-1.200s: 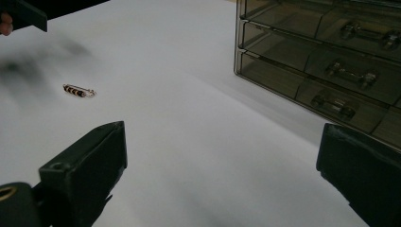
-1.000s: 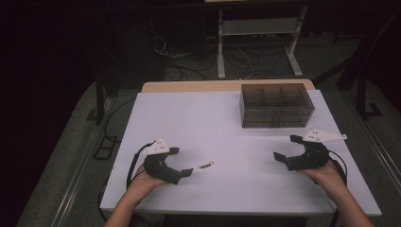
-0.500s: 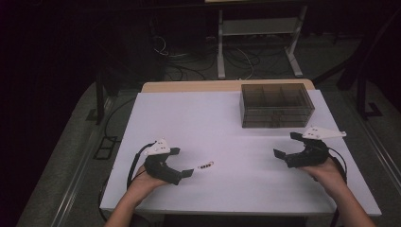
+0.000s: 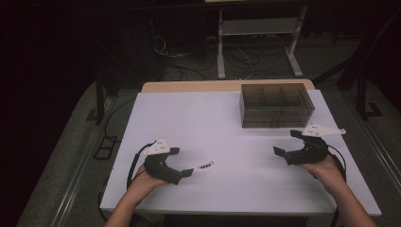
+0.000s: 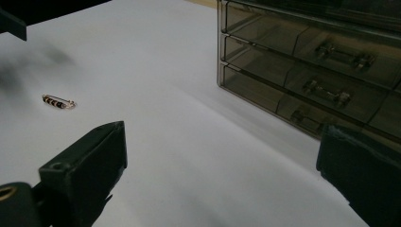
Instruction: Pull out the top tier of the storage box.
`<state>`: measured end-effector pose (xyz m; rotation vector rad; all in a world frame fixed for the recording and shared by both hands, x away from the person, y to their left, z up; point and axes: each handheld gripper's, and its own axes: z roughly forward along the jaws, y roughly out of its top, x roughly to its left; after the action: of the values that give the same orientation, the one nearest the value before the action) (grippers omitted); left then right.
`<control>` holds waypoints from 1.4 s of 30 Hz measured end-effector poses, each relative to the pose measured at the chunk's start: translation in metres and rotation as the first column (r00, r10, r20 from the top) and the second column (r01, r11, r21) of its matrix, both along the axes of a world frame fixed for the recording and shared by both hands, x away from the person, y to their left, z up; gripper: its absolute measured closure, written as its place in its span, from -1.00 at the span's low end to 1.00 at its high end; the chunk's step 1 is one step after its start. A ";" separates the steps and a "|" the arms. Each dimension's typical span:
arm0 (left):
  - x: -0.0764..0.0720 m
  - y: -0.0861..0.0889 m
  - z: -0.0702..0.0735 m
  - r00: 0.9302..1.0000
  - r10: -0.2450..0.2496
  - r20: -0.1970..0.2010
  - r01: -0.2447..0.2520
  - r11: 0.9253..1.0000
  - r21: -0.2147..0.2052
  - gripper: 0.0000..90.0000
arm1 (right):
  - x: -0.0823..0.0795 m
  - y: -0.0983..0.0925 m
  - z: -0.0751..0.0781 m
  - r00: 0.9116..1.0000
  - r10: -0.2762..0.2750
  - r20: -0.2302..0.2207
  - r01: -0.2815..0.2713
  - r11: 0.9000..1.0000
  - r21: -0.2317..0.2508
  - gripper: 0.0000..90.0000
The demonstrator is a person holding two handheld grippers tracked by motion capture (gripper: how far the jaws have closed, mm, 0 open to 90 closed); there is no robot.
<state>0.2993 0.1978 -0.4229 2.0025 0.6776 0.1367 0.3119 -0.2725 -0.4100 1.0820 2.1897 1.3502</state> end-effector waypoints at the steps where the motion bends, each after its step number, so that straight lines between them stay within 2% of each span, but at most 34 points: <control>1: 0.000 0.000 0.000 1.000 0.002 0.000 -0.002 1.000 -0.002 -1.00 | 0.001 0.000 0.001 1.000 -0.001 0.002 0.001 1.000 -0.001 -0.95; 42: 0.000 -0.001 -0.002 1.000 -0.002 -0.005 0.002 1.000 -0.001 -1.00 | 0.019 -0.001 0.007 1.000 -0.024 0.014 0.024 1.000 0.002 -0.95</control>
<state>0.2991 0.1973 -0.4250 2.0035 0.6786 0.1303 0.3310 -0.2736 -0.4025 1.0926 2.1594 1.3465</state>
